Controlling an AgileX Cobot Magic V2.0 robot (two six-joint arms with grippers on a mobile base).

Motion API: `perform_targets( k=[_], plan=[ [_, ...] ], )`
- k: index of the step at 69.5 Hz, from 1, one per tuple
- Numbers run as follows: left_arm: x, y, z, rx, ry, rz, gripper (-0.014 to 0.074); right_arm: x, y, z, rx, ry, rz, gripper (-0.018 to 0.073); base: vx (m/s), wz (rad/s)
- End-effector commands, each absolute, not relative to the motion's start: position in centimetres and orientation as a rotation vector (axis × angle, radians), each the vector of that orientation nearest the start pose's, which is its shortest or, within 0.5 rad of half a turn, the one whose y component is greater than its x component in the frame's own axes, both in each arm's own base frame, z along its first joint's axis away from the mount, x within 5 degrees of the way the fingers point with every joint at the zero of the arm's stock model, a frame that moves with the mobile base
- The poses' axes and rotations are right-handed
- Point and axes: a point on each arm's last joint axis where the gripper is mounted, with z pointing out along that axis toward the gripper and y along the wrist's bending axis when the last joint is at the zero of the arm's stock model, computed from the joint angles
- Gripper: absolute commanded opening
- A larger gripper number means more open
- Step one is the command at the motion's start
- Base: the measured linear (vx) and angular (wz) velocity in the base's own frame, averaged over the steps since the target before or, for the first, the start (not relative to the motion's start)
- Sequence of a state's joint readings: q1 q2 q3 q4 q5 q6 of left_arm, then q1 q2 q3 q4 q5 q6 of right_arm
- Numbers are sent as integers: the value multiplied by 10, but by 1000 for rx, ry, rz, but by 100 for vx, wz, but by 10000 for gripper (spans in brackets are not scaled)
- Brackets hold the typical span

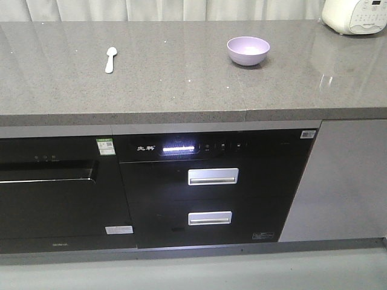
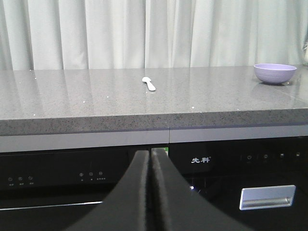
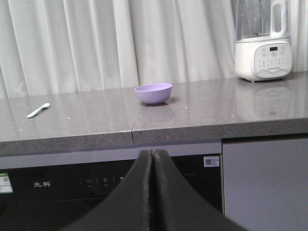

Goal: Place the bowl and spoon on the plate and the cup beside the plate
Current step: 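Drive closer and align the base with the counter edge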

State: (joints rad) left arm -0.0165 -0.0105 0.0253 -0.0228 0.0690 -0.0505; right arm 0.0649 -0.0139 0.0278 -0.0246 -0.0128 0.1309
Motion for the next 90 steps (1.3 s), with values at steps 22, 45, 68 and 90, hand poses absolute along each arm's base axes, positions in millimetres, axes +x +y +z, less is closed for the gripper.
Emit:
perform_targets(
  k=[22, 45, 68, 90],
  plan=[
    [55, -1, 208, -53, 1476, -83, -6, 55, 4, 211, 22, 1409, 135, -6, 20, 0],
    [55, -1, 208, -53, 1476, -83, -6, 55, 4, 211, 22, 1409, 135, -6, 20, -1],
    [55, -1, 208, -53, 1476, -83, -6, 55, 4, 211, 22, 1409, 135, -6, 19, -1],
    [55, -1, 208, -53, 1476, -83, -6, 55, 4, 211, 22, 1409, 135, -6, 17, -1]
  ],
)
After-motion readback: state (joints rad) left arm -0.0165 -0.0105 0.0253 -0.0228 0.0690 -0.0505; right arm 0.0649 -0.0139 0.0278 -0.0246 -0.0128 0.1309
